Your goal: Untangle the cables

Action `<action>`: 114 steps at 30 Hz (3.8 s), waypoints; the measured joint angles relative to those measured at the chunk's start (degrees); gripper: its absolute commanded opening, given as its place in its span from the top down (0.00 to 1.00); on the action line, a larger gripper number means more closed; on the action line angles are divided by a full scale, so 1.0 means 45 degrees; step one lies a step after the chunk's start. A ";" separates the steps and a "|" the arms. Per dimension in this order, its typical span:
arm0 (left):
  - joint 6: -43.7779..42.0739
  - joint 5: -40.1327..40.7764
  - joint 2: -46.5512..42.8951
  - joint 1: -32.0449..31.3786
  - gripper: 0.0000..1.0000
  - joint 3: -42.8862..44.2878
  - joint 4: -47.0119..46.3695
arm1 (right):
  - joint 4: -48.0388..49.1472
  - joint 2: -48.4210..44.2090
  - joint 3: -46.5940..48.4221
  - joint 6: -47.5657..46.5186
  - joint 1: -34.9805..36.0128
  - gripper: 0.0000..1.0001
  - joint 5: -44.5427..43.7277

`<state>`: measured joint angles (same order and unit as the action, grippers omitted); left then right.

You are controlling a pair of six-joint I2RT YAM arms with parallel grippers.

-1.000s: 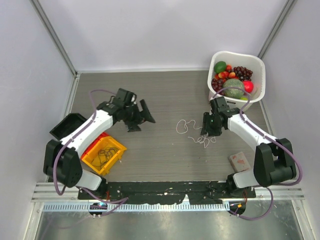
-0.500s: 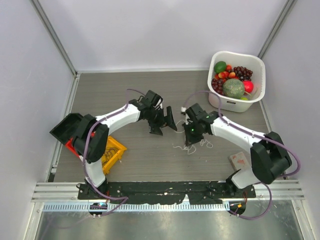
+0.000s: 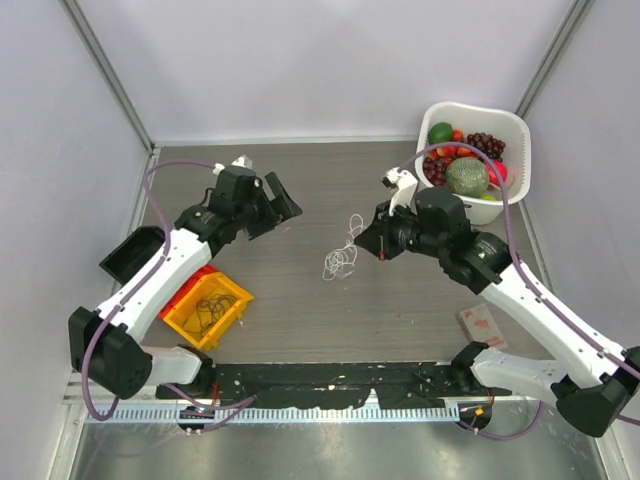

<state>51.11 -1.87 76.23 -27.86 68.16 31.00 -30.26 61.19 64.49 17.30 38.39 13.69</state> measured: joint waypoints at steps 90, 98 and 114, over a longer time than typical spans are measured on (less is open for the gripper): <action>-0.6533 0.4988 -0.0141 -0.4556 1.00 1.3546 0.0670 | -0.2157 0.5634 -0.3575 0.3123 -0.5867 0.67 -0.3201; -0.5231 0.6071 0.0641 -0.4420 1.00 0.8442 0.1413 | -0.2137 0.4668 -0.3565 0.2336 -0.5867 0.67 -0.2404; -0.3007 0.2628 0.3055 -0.4114 1.00 0.3424 0.4279 | -0.1943 0.4216 -0.3594 0.1724 -0.5863 0.67 -0.1894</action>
<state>37.58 9.96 89.97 -46.37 83.57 50.26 -39.00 80.16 48.31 25.06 12.01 5.17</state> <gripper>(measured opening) 0.016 0.327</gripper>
